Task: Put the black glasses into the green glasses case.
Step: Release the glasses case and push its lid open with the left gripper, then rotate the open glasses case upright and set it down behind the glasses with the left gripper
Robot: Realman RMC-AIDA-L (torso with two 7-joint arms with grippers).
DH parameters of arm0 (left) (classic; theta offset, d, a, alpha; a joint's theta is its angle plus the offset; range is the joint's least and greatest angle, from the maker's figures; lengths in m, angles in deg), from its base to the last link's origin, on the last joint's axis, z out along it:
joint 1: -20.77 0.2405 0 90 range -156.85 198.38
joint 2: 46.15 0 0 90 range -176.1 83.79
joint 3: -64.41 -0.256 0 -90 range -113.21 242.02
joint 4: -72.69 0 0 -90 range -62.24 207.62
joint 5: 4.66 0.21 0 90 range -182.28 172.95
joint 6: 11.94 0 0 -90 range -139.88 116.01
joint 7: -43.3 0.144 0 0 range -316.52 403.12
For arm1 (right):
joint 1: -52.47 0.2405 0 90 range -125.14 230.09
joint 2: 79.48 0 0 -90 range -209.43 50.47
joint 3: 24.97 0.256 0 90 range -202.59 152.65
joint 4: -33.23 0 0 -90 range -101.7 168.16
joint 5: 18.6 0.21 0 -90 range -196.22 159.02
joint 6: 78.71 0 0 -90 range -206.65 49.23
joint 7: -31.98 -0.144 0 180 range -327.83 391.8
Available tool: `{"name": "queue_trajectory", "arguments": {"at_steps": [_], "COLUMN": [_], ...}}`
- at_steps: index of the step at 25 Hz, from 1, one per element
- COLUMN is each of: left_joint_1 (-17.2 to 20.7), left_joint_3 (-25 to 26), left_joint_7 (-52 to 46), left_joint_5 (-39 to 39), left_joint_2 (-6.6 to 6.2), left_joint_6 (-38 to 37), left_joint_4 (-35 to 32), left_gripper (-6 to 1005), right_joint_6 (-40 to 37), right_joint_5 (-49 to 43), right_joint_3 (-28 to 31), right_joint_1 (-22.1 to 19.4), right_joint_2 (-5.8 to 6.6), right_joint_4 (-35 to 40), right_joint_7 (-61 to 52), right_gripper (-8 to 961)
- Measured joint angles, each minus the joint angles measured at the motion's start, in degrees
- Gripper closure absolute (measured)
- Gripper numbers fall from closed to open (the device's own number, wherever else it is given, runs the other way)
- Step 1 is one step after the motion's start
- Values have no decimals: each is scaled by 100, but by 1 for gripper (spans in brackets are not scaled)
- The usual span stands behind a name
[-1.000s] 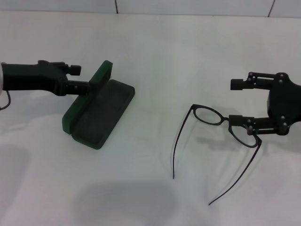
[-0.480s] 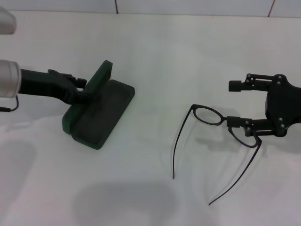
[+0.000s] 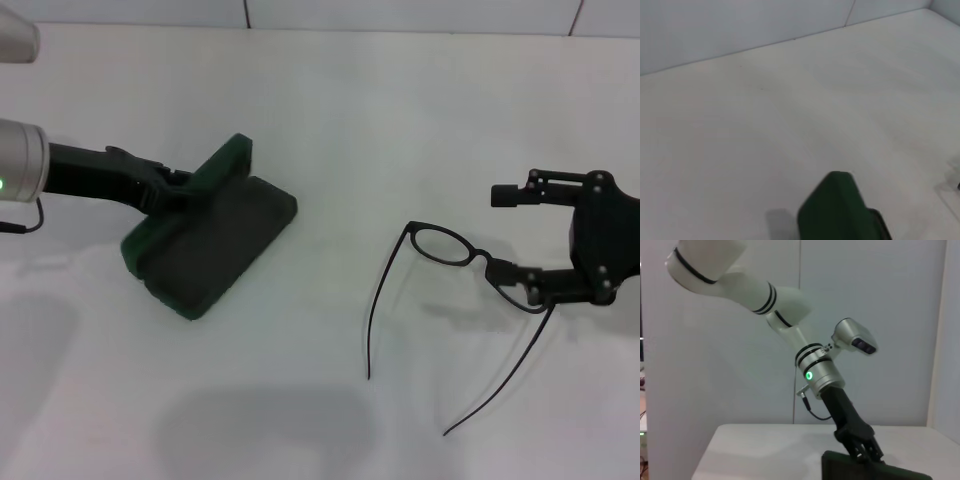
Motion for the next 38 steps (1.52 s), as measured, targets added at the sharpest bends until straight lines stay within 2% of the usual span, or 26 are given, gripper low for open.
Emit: {"name": "queue_trajectory", "arguments": {"at_steps": [7, 10, 11, 17, 22, 28, 32, 38], "left_joint_1": [-101, -281, -360, -991, -1502, -1737, -1853, -1922], "left_joint_3": [0, 0, 0, 0, 0, 0, -1, 2], "left_joint_7": [160, 421, 595, 1976, 2542, 2697, 2706, 2727], "left_joint_5": [-48, -103, -114, -83, 76, 682, 837, 991], "left_joint_2": [8, -1, -4, -10, 3, -3, 11, 13], "left_joint_6": [131, 143, 142, 183, 945, 1782, 1914, 1929], "left_joint_4": [20, 28, 24, -289, -953, -1943, -2266, -2415], "left_gripper": [707, 802, 802, 804, 806, 766, 739, 699], "right_joint_6": [-472, -653, -761, -831, -838, -811, -837, -830], "right_joint_5": [-451, -507, -524, -567, -641, -751, -756, -757], "right_joint_3": [-2, -2, -14, -14, -3, 2, 3, 2], "right_joint_1": [-89, -161, -269, -512, -686, -760, -787, -809], "right_joint_2": [-17, -49, -91, -147, -202, -234, -231, -198], "right_joint_4": [-4, -4, -4, -33, -57, -60, -59, -57], "right_joint_7": [298, 457, 617, 814, 936, 978, 979, 980], "right_gripper": [198, 198, 198, 198, 198, 198, 197, 197]}}
